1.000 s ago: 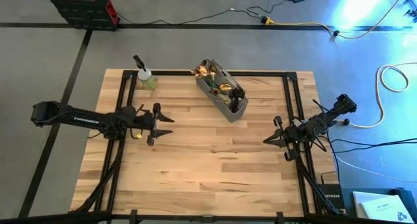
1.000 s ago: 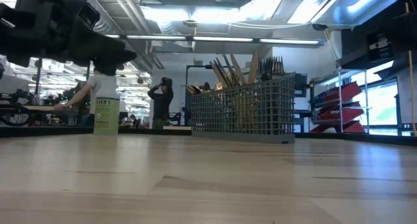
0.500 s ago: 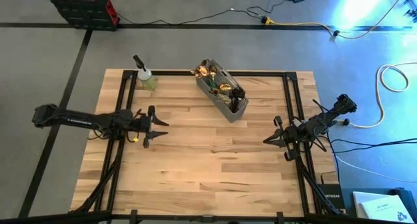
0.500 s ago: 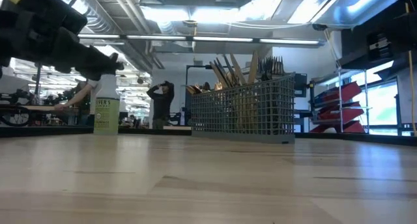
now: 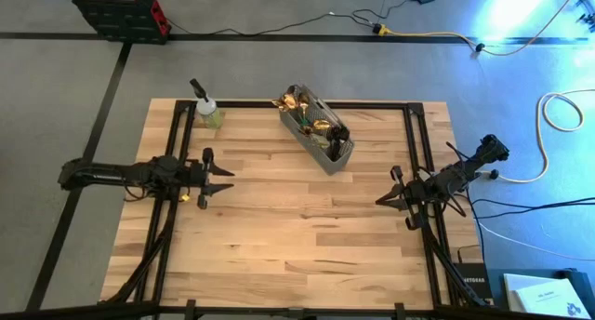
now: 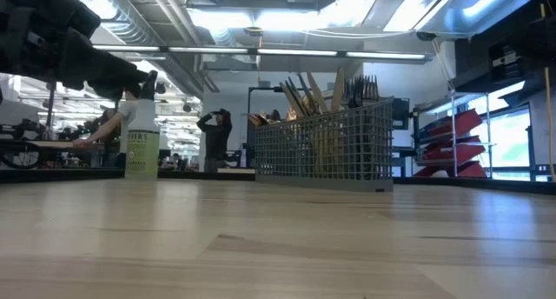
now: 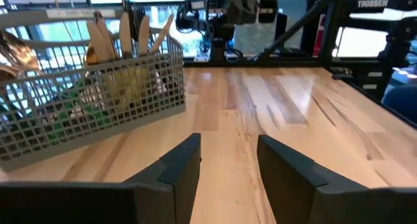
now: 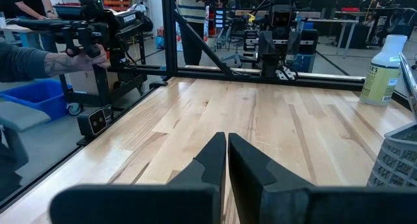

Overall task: Sort silverware
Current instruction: Return to Home Position

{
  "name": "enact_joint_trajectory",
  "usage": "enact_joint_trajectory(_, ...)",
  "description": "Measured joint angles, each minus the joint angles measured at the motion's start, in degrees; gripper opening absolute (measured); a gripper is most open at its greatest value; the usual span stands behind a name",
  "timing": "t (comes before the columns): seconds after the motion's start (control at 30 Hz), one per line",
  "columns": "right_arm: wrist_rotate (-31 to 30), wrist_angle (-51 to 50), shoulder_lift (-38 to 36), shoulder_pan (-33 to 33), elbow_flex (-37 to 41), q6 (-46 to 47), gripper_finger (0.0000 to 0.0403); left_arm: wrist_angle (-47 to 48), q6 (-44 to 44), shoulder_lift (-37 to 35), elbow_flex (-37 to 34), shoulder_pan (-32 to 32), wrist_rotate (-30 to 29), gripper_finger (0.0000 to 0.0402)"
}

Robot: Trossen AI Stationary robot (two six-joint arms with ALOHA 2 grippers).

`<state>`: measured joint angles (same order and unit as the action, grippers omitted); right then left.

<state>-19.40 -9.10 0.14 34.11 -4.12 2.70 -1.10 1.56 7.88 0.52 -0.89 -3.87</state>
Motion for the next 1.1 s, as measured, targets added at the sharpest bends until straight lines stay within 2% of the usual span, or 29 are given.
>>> enact_joint_trajectory(0.2,0.0,0.0,0.0,0.0,0.0,0.02,0.0001,0.01,-0.32,-2.01,0.02,0.02,-0.17,0.0137)
enact_joint_trajectory(0.87,-0.56,0.13,0.2,0.0,0.02,0.0,0.0001,-0.09,-0.12,-1.79,0.02,0.5,-1.01,0.0137)
enact_joint_trajectory(1.1,-7.72,0.28,0.17,0.0,0.02,-0.01,0.0001,-0.07,-0.17,-1.79,0.02,0.5,-0.99,0.0137)
